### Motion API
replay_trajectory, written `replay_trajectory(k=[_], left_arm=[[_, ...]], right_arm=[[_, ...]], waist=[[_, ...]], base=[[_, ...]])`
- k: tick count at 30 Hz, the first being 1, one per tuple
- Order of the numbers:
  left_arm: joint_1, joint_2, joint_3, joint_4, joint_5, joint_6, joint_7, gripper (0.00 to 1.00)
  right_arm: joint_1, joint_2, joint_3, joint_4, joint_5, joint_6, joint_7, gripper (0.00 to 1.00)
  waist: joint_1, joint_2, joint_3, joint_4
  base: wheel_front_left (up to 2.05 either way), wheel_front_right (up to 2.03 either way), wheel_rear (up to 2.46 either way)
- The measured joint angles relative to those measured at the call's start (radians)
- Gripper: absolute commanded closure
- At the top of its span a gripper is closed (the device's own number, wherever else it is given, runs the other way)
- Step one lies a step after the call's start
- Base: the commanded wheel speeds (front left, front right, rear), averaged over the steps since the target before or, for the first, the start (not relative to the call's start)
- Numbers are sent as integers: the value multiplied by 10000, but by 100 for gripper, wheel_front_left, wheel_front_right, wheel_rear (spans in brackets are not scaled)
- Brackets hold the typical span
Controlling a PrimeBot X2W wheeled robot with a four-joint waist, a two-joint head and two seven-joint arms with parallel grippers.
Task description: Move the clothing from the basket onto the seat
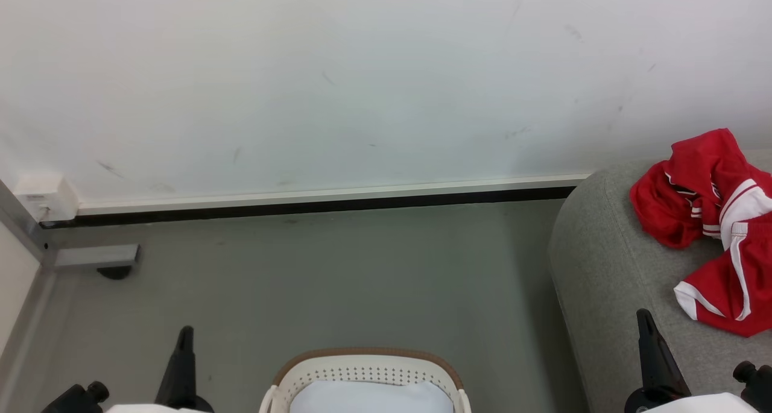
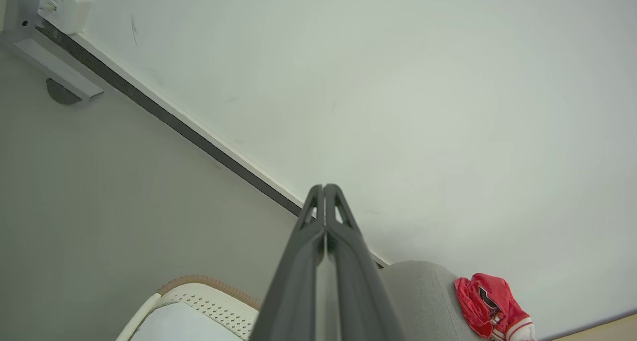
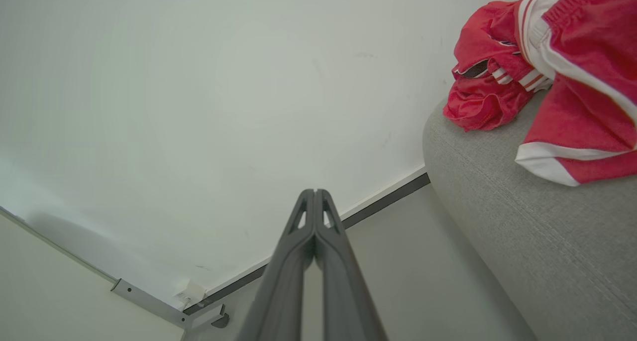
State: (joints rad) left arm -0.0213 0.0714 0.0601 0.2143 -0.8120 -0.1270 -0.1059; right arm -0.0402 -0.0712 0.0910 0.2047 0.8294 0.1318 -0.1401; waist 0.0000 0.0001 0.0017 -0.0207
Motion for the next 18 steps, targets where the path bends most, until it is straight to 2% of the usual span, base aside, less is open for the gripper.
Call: replay_trajectory(k=[18], left_arm=[[-218, -59, 138, 65, -2146, 0, 573, 100]], right_arm=[[-183, -48, -376, 100, 2253, 0, 579, 100]], waist=[[0, 0, 3, 42]], base=[[0, 0, 0]])
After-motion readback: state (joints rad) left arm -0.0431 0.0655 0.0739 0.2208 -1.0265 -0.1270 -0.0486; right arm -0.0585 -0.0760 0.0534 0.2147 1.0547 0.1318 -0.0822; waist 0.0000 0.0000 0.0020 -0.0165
